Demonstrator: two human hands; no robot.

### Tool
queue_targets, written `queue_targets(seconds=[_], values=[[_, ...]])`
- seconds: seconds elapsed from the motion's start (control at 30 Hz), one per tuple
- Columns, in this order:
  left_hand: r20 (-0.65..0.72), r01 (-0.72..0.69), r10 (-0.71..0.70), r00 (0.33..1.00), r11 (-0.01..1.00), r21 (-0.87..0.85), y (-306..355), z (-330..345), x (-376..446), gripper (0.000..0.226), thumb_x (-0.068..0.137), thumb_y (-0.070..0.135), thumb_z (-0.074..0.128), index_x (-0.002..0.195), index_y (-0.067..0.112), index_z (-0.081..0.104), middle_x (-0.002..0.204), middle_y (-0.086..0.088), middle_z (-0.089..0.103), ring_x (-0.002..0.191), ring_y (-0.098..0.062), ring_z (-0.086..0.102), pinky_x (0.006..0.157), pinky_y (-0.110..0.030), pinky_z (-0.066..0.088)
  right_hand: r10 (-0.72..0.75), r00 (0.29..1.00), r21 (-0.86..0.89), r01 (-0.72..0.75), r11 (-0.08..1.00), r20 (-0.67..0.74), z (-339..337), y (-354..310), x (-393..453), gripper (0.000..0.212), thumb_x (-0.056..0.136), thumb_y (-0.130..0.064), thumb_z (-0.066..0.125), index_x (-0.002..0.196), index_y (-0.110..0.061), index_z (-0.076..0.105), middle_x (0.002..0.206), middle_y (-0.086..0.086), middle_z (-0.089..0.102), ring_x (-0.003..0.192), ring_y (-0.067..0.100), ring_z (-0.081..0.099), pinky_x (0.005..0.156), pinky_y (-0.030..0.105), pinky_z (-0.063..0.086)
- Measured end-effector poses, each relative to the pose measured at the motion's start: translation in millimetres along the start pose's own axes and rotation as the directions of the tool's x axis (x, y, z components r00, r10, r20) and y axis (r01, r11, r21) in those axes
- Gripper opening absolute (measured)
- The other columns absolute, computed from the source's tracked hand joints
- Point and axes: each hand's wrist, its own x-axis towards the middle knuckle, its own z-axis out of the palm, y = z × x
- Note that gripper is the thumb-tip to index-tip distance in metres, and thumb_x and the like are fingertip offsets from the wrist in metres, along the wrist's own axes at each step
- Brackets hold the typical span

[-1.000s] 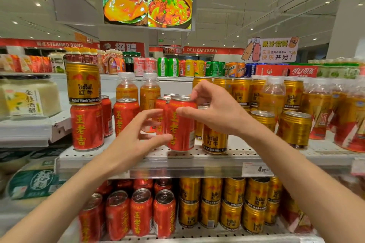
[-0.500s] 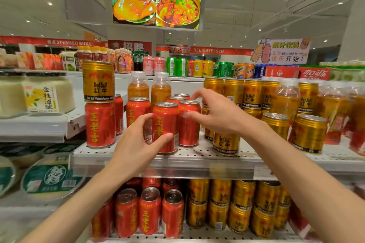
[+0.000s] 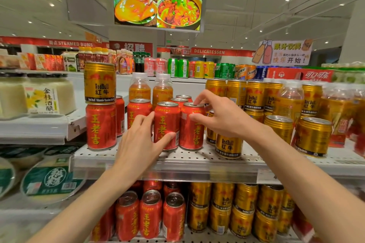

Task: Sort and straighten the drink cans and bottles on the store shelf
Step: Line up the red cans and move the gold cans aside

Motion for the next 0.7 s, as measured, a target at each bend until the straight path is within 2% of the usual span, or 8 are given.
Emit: queue_targets(seconds=[0.07, 0.1, 0.2, 0.33, 0.47, 0.57, 0.63, 0.7], values=[[-0.013, -0.022, 0.023, 1.0, 0.998, 0.05, -2.3, -0.5, 1.2, 0.079, 0.082, 0.069, 0.057, 0.143, 0.02, 0.048, 0.106, 0.002, 0.049, 0.087, -0.02, 0.062, 0.074, -0.031, 0.048, -0.001, 1.0, -0.029, 0.001, 1.0, 0.0, -0.1, 0.1, 0.7, 0.041, 0.092, -0.055, 0.06, 0.12, -0.028, 0.049, 0.13, 0.001, 0.065, 0.106, 0.02, 0.062, 0.089, 0.042, 0.055], [-0.011, -0.028, 0.029, 1.0, 0.998, 0.058, -3.4, 0.0, 2.0, 0.079, 0.082, 0.069, 0.057, 0.143, 0.02, 0.048, 0.103, 0.004, 0.048, 0.084, -0.019, 0.061, 0.072, -0.031, 0.047, -0.001, 1.0, -0.042, 0.001, 0.999, 0.003, 0.5, -0.3, 0.8, 0.041, 0.092, -0.056, 0.06, 0.12, -0.028, 0.049, 0.128, 0.001, 0.065, 0.105, 0.02, 0.062, 0.089, 0.042, 0.055], [0.013, -0.034, 0.033, 0.999, 0.999, 0.03, -6.3, 0.7, 3.8, 0.083, 0.084, 0.066, 0.061, 0.15, 0.019, 0.042, 0.101, 0.005, 0.05, 0.087, -0.016, 0.059, 0.074, -0.03, 0.048, 0.011, 1.0, -0.024, -0.011, 1.0, 0.003, 1.7, -0.2, -1.1, 0.041, 0.093, -0.057, 0.057, 0.12, -0.027, 0.052, 0.125, -0.002, 0.065, 0.107, 0.02, 0.061, 0.09, 0.043, 0.055], [-0.006, -0.073, 0.073, 0.997, 0.996, -0.049, -16.7, -6.1, 2.5, 0.073, 0.085, 0.061, 0.064, 0.145, 0.021, 0.05, 0.103, 0.009, 0.055, 0.086, -0.011, 0.06, 0.076, -0.031, 0.052, 0.015, 0.999, -0.008, -0.016, 1.0, -0.047, 0.2, 3.0, -3.2, 0.038, 0.095, -0.054, 0.055, 0.122, -0.027, 0.061, 0.126, -0.005, 0.066, 0.113, 0.015, 0.06, 0.097, 0.042, 0.052], [-0.154, -0.142, 0.128, 0.98, 0.986, -0.084, -25.8, -28.6, -1.6, 0.046, 0.089, 0.047, 0.066, 0.127, 0.022, 0.061, 0.1, 0.012, 0.056, 0.078, -0.003, 0.056, 0.068, -0.026, 0.052, -0.018, 0.995, -0.017, 0.017, 1.0, -0.096, 0.2, 1.4, -4.3, 0.04, 0.096, -0.05, 0.056, 0.127, -0.026, 0.062, 0.127, -0.008, 0.063, 0.115, 0.009, 0.057, 0.098, 0.035, 0.051], [-0.308, -0.125, 0.102, 0.946, 0.991, -0.057, -36.2, -54.7, 3.9, 0.031, 0.089, 0.037, 0.07, 0.112, 0.018, 0.061, 0.097, 0.005, 0.055, 0.075, -0.011, 0.056, 0.064, -0.028, 0.05, -0.035, 0.992, -0.029, 0.032, 0.999, -0.123, 0.8, -1.9, -2.3, 0.038, 0.095, -0.048, 0.056, 0.126, -0.027, 0.061, 0.124, -0.009, 0.062, 0.113, 0.007, 0.055, 0.098, 0.034, 0.05], [-0.394, -0.069, 0.036, 0.918, 0.995, -0.069, -43.7, -72.4, 10.8, 0.036, 0.088, 0.037, 0.071, 0.113, 0.015, 0.057, 0.102, 0.0, 0.053, 0.083, -0.016, 0.056, 0.068, -0.024, 0.049, -0.039, 0.992, -0.035, 0.035, 0.999, -0.118, 1.2, -2.7, -1.0, 0.036, 0.095, -0.047, 0.057, 0.124, -0.027, 0.063, 0.124, -0.009, 0.063, 0.114, 0.008, 0.055, 0.099, 0.036, 0.05], [-0.456, 0.004, -0.028, 0.889, 0.998, -0.055, -51.3, -86.5, 19.7, 0.05, 0.086, 0.039, 0.073, 0.122, 0.012, 0.052, 0.112, -0.007, 0.051, 0.093, -0.015, 0.051, 0.075, -0.018, 0.042, -0.03, 0.994, -0.031, 0.026, 0.999, -0.109, 1.0, -3.2, -0.9, 0.035, 0.095, -0.046, 0.058, 0.123, -0.027, 0.064, 0.124, -0.009, 0.064, 0.114, 0.008, 0.055, 0.1, 0.035, 0.049]])
